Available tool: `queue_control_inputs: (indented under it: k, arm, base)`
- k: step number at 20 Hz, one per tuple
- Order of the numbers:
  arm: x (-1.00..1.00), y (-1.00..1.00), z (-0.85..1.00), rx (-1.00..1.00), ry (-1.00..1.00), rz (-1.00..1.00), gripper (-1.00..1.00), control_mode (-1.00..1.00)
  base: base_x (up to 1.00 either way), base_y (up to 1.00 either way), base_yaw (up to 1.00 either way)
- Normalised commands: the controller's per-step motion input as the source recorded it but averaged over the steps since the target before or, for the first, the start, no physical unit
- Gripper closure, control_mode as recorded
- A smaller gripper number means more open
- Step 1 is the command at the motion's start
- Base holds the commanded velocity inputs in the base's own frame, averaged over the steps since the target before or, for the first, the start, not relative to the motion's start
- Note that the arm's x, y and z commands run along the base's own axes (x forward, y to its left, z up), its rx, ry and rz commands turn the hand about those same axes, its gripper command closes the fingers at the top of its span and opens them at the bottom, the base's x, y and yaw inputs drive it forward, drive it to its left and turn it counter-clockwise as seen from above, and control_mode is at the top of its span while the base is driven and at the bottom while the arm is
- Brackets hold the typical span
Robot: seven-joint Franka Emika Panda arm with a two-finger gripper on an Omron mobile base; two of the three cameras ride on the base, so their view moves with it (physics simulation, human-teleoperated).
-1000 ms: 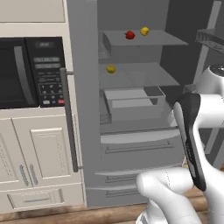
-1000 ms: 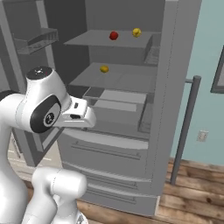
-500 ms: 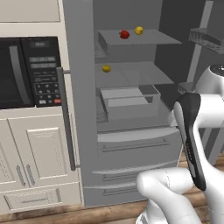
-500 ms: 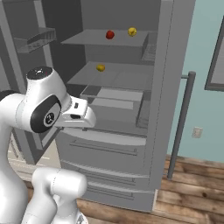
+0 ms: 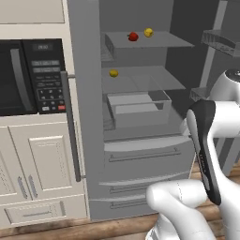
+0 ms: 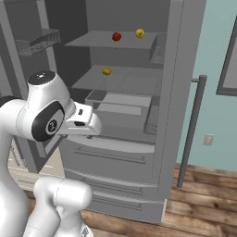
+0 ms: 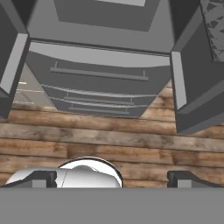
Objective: Place the bell pepper in the correct fridge rack based on whether it is a fruit or vegetable. Finally, close the fridge door.
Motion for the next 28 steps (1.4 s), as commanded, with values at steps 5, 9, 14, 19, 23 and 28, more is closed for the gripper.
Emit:
queue_control_inputs:
  k: [5, 9, 14, 19, 23, 28]
  arm:
    - [0.0, 0.0, 0.0, 0.0, 0.0, 0.0, -1.0, -1.0]
    - [-0.09, 0.0, 0.0, 0.0, 0.0, 0.0, -1.0, -1.0]
    - [-0.37, 0.38, 0.0, 0.0, -0.14, 0.05, -1.0, -1.0]
    - [-0.36, 0.93, 0.0, -0.01, -0.24, 0.04, -1.0, -1.0]
    - [-0.28, 1.0, 0.0, -0.04, -0.28, 0.0, -1.0, -1.0]
    - [-0.13, 1.0, 0.0, -0.03, -0.3, 0.0, -1.0, -1.0]
  base:
    - [0.0, 0.0, 0.0]
    - [0.0, 0.0, 0.0]
    - [0.0, 0.0, 0.0]
    - [0.0, 0.0, 0.0]
    - [0.0, 0.0, 0.0]
    - [0.0, 0.0, 0.0]
